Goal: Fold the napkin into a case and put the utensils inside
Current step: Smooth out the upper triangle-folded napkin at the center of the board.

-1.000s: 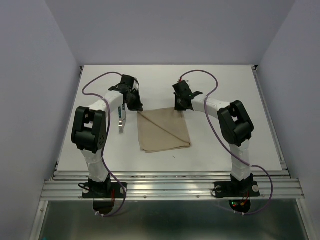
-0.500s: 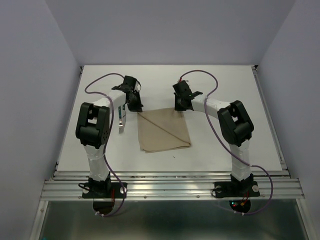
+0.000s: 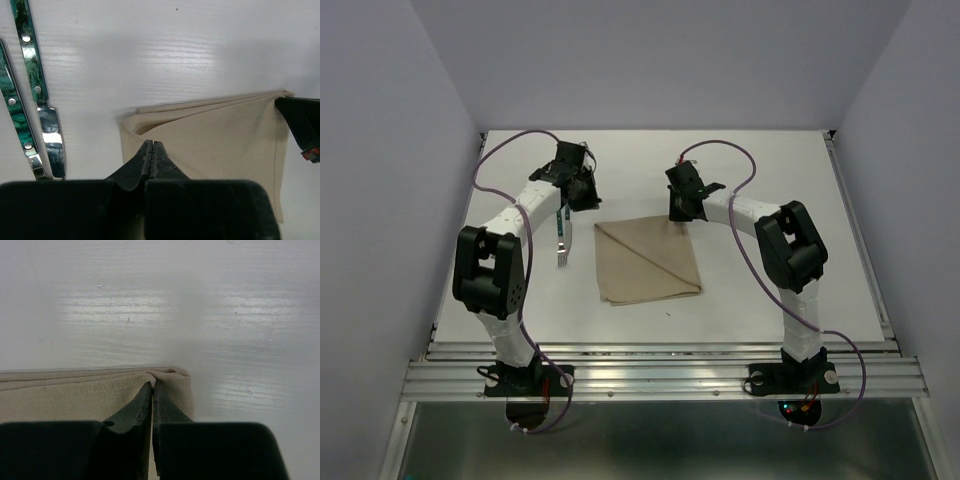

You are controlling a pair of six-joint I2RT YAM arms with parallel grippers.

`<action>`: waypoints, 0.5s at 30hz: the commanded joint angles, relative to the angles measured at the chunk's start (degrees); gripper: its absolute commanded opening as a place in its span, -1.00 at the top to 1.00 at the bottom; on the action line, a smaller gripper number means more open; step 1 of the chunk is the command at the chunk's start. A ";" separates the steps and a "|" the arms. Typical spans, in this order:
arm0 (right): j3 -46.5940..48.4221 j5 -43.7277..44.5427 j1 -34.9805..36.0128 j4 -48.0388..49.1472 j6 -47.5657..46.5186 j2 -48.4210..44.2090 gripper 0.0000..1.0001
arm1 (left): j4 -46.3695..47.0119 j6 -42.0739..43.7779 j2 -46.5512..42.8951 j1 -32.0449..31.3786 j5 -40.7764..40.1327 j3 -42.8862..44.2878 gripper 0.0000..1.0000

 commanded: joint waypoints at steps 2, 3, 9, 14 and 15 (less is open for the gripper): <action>0.60 0.04 -0.33 2.57 0.78 -1.31 0.99 | -1.62 -0.50 -1.16 -1.48 -0.35 -3.39 1.00; 0.60 0.04 -0.33 2.49 0.78 -1.31 0.99 | -0.92 -0.85 -0.81 -1.66 0.08 -3.75 1.00; -0.19 0.56 -0.33 2.48 0.52 -1.66 0.99 | -0.65 -0.94 1.99 -2.89 0.53 -1.56 1.00; -0.28 0.48 -0.33 2.48 0.52 -1.66 0.99 | -2.32 -0.85 4.20 -2.89 -0.17 -0.06 1.00; -0.28 0.56 -0.33 2.57 0.52 -1.75 0.99 | -2.58 -0.77 4.89 -2.89 -0.44 0.20 1.00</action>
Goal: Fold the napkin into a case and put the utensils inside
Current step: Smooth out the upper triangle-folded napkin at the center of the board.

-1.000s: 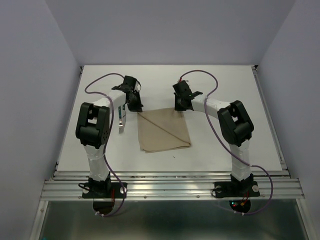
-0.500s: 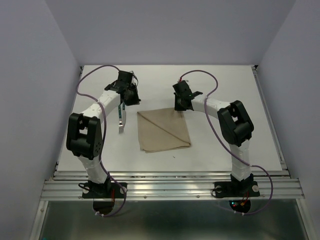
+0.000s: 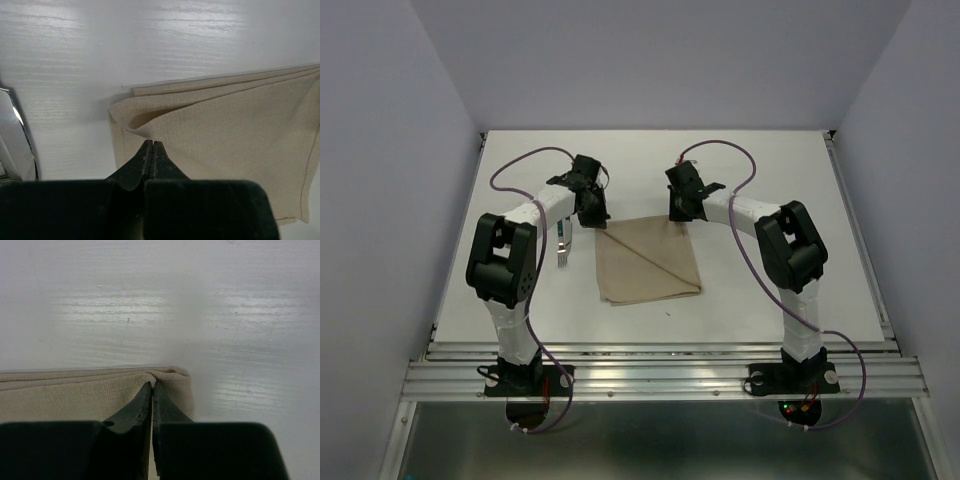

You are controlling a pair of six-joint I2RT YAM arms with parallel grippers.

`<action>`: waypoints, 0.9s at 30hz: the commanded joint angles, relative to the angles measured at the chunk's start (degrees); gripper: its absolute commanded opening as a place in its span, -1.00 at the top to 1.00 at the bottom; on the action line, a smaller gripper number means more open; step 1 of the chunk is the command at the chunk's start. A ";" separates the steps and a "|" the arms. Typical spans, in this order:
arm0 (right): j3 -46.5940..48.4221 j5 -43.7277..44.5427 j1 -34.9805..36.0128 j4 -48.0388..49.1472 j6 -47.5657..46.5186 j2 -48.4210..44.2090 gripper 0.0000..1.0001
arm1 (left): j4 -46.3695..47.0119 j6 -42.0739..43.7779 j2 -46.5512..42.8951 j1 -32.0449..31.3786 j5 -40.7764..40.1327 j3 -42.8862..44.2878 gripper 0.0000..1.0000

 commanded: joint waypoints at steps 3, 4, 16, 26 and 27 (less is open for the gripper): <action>-0.37 0.67 -0.33 2.48 0.50 -1.66 0.99 | -2.08 0.00 1.65 -0.09 -1.08 3.40 1.00; -0.37 0.67 -0.33 2.57 0.50 -1.75 0.99 | -2.08 0.00 1.82 -0.09 -1.42 3.40 1.00; -1.07 0.76 -0.33 2.49 0.41 -1.84 0.99 | -1.03 -0.18 6.13 -0.09 -2.04 5.60 1.00; -1.33 1.03 -0.33 2.49 0.41 -2.10 0.99 | -2.26 0.00 5.34 0.00 -3.27 5.60 1.00; -1.33 1.03 -0.33 2.57 0.41 -2.10 0.99 | -2.43 0.09 5.43 0.00 -3.36 5.77 1.00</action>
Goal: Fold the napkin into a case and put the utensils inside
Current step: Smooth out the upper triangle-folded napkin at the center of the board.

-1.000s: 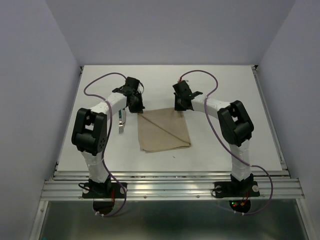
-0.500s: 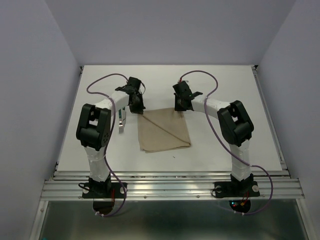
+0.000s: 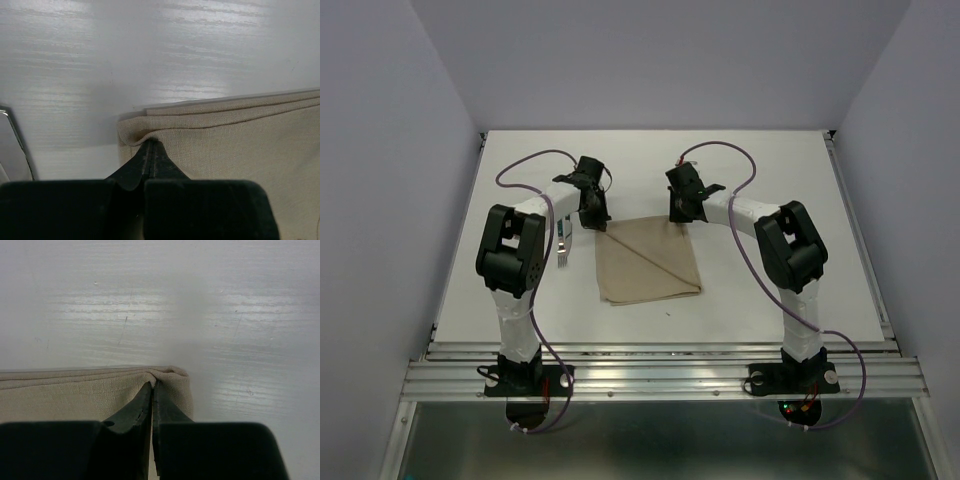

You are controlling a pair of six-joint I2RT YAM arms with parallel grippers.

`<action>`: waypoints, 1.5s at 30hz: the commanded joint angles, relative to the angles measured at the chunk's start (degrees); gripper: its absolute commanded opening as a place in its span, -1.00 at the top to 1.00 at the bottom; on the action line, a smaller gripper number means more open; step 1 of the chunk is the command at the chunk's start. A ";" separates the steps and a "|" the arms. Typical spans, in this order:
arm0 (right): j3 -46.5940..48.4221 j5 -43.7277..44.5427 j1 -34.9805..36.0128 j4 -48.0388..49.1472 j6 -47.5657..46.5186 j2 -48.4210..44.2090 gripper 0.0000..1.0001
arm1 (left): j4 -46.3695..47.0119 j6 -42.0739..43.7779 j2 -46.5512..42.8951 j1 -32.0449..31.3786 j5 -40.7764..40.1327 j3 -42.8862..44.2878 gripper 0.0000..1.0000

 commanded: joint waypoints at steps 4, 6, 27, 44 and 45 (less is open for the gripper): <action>-0.48 1.27 -0.33 1.70 0.34 -2.28 0.99 | -1.52 0.06 -1.59 -0.02 -2.36 3.02 1.00; -0.57 1.36 -0.33 1.70 0.34 -2.28 0.99 | -1.96 0.33 -1.41 0.06 -3.06 3.46 1.00; -3.72 0.13 -0.33 0.38 -0.63 -11.58 0.01 | 0.33 0.59 2.10 1.91 -0.07 1.79 1.00; 0.38 -15.87 11.79 2.66 7.55 -6.15 0.99 | 0.94 0.85 1.31 2.00 0.19 0.04 1.00; 1.27 -16.13 11.80 3.10 8.16 -5.27 0.99 | 1.03 0.94 1.22 2.00 0.10 0.04 1.00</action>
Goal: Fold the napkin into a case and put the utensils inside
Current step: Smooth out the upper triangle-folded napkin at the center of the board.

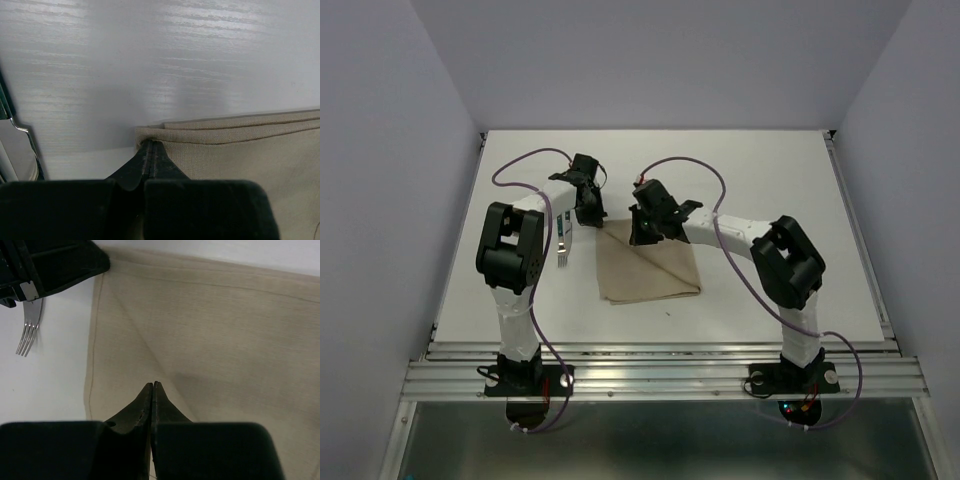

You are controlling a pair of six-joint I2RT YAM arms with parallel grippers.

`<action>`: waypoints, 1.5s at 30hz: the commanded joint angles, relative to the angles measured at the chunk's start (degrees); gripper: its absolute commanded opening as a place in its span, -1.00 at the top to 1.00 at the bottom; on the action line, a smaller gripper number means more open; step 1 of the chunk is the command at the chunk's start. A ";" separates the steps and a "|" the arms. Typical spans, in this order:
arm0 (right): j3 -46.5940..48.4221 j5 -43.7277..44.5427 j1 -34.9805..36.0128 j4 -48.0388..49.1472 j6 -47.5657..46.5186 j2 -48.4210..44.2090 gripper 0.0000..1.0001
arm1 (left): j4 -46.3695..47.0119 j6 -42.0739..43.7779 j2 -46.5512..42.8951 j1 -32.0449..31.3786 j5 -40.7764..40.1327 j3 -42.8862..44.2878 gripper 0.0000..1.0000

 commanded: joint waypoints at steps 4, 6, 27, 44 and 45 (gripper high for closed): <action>9.20 -4.70 0.90 2.86 3.69 6.99 0.99 | -0.37 0.66 -0.48 0.12 -0.01 -0.88 1.00; 11.13 -5.15 0.90 2.78 4.30 9.71 0.99 | -0.55 0.75 -0.57 0.12 0.08 -0.88 1.00; -1.05 2.14 0.90 4.27 6.50 5.77 0.99 | -0.28 1.01 -0.04 0.12 -0.01 -1.41 1.00; -15.13 6.98 0.90 5.50 6.24 -5.21 0.99 | -0.28 1.10 1.36 0.12 0.08 -1.41 1.00; -15.13 7.16 0.90 5.41 6.15 -5.57 0.99 | -0.28 1.10 1.36 0.12 0.08 -1.41 1.00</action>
